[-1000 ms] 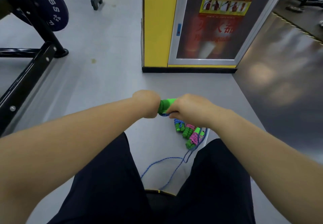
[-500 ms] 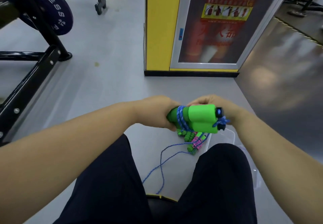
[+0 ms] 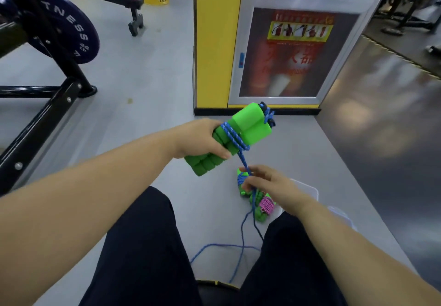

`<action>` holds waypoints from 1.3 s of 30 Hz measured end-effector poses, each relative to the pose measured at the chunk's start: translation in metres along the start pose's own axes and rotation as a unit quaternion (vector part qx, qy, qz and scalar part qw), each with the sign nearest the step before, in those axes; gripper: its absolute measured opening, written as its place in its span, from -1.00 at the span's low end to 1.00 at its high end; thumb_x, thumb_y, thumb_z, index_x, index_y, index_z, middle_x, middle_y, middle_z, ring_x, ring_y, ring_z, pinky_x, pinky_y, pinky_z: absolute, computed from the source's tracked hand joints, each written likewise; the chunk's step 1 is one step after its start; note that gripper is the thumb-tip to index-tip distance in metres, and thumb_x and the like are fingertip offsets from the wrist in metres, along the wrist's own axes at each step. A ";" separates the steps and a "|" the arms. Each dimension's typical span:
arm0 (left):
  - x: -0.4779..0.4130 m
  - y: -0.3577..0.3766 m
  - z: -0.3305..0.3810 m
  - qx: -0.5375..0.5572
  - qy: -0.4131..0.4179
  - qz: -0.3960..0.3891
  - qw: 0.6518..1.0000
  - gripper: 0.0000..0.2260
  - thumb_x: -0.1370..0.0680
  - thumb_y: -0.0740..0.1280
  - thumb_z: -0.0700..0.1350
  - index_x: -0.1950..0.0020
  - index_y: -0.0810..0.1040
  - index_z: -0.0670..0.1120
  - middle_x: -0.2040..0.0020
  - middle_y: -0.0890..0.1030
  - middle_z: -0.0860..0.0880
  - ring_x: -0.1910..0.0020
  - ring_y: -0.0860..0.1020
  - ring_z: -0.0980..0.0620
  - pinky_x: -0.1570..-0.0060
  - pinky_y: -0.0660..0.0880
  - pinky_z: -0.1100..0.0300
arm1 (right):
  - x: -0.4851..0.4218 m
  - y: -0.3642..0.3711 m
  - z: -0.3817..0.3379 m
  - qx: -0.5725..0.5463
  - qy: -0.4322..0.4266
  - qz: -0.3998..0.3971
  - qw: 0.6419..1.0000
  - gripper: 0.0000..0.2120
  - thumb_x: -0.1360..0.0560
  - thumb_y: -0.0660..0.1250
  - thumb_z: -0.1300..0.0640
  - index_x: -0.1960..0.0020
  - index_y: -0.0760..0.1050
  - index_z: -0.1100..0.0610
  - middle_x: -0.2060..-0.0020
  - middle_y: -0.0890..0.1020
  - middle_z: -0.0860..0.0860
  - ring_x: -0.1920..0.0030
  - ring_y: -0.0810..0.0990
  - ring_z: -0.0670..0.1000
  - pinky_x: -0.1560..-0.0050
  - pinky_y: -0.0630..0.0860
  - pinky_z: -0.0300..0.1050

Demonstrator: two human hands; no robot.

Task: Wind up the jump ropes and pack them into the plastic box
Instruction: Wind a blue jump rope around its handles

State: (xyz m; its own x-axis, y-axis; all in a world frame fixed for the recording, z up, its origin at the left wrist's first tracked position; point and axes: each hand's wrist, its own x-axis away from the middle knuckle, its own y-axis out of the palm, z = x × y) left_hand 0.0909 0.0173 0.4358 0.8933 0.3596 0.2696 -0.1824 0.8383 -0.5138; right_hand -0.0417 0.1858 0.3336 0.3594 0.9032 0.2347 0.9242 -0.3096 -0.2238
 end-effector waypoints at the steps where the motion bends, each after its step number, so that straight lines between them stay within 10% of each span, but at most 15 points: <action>1: -0.002 -0.004 0.003 0.015 -0.008 0.008 1.000 -0.80 -0.42 0.45 -0.26 0.03 0.55 -0.07 0.19 0.63 -0.03 0.27 0.61 0.03 0.27 0.61 0.21 | -0.001 0.002 -0.001 0.062 -0.015 0.008 0.998 -0.85 -0.56 0.24 0.12 -0.08 0.52 -0.03 0.35 0.62 -0.11 0.23 0.55 -0.11 0.02 0.46 -0.17; 8: -0.015 -0.033 0.027 -0.070 -0.033 0.096 0.992 -0.80 -0.41 0.44 -0.23 0.00 0.53 -0.13 0.10 0.63 -0.14 0.19 0.61 -0.10 0.16 0.61 0.07 | -0.010 0.010 -0.012 0.054 0.090 0.000 0.994 -0.72 -0.59 0.15 0.00 -0.20 0.44 0.13 0.39 0.45 -0.03 0.46 0.34 -0.06 0.41 0.42 -0.24; 11: -0.014 -0.040 0.043 -0.079 -0.040 0.087 0.992 -0.78 -0.41 0.45 -0.22 -0.02 0.53 -0.13 0.09 0.63 -0.15 0.17 0.62 -0.10 0.13 0.61 0.05 | -0.019 0.000 -0.023 0.238 0.080 0.057 0.966 -0.43 -0.47 0.32 -0.12 -0.38 0.27 0.08 -0.03 0.49 0.00 0.04 0.53 -0.02 -0.05 0.52 -0.18; 14: -0.011 -0.043 0.068 -0.066 -0.033 0.033 0.997 -0.81 -0.42 0.45 -0.25 0.03 0.53 -0.12 0.12 0.63 -0.13 0.21 0.61 -0.08 0.14 0.60 0.06 | -0.024 0.004 -0.052 0.204 -0.028 0.150 0.967 -0.30 -0.44 0.39 -0.04 -0.47 0.18 0.10 -0.38 0.33 -0.02 -0.39 0.29 -0.04 -0.40 0.19 -0.13; 18: -0.005 -0.046 0.098 -0.051 -0.026 -0.021 0.998 -0.84 -0.44 0.42 -0.30 0.08 0.51 -0.12 0.20 0.63 -0.11 0.30 0.62 -0.04 0.23 0.62 0.10 | -0.027 0.018 -0.091 -0.096 -0.131 0.112 0.980 -0.88 -0.57 0.21 0.22 -0.05 0.49 0.12 0.21 0.65 -0.09 0.18 0.60 -0.15 -0.02 0.47 -0.22; 21: 0.000 -0.062 0.112 -0.054 -0.017 0.007 0.998 -0.85 -0.43 0.42 -0.31 0.10 0.51 -0.12 0.19 0.63 -0.12 0.29 0.62 -0.07 0.27 0.62 0.09 | -0.012 0.015 -0.098 -0.172 -0.095 0.044 0.980 -0.77 -0.63 0.06 0.16 0.03 0.48 0.13 0.55 0.44 -0.05 0.57 0.34 -0.09 0.43 0.43 -0.22; 26: -0.001 -0.093 0.124 -0.311 -0.018 0.127 0.942 -0.74 -0.43 0.44 -0.18 -0.05 0.48 -0.18 0.04 0.58 -0.15 0.09 0.56 -0.13 0.09 0.55 0.05 | 0.017 -0.015 -0.131 0.069 -0.086 0.035 0.993 -0.74 -0.60 0.15 0.07 0.23 0.46 0.07 0.57 0.38 -0.09 0.56 0.30 -0.11 0.43 0.29 -0.24; 31: -0.014 -0.059 0.103 -0.589 -0.072 0.123 0.796 -0.80 -0.51 0.24 -0.20 -0.12 0.51 -0.15 0.10 0.54 -0.03 0.12 0.57 -0.04 0.29 0.39 0.18 | 0.029 -0.019 -0.169 0.505 -0.234 0.078 0.827 -0.79 -0.55 0.24 -0.03 -0.02 0.54 0.08 0.16 0.61 0.01 0.13 0.53 0.02 0.14 0.41 -0.08; 34: -0.017 -0.019 0.086 -0.628 -0.021 0.082 0.773 -0.82 -0.55 0.18 -0.21 -0.10 0.50 -0.13 0.04 0.55 -0.02 -0.02 0.58 -0.11 0.18 0.41 0.13 | 0.027 -0.019 -0.177 0.569 -0.312 0.125 0.751 -0.73 -0.54 0.23 -0.04 -0.10 0.56 0.09 0.05 0.64 0.02 0.02 0.56 0.06 0.05 0.47 -0.03; 39: -0.010 0.021 0.071 -0.588 0.082 0.050 0.803 -0.81 -0.56 0.25 -0.03 -0.08 0.49 -0.11 0.08 0.56 -0.02 0.10 0.53 -0.07 0.25 0.37 0.15 | 0.015 -0.061 -0.170 0.432 -0.339 0.148 0.823 -0.86 -0.48 0.36 0.09 0.00 0.66 0.04 0.22 0.58 -0.27 0.18 0.54 -0.30 0.11 0.41 -0.48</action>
State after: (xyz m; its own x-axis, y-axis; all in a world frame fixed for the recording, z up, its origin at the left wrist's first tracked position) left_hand 0.0493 0.0603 0.4804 0.9579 0.2614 0.1185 0.1719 -0.1919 -0.9662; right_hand -0.0703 0.1678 0.5114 0.1274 0.8750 -0.4670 0.2676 -0.4837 -0.8333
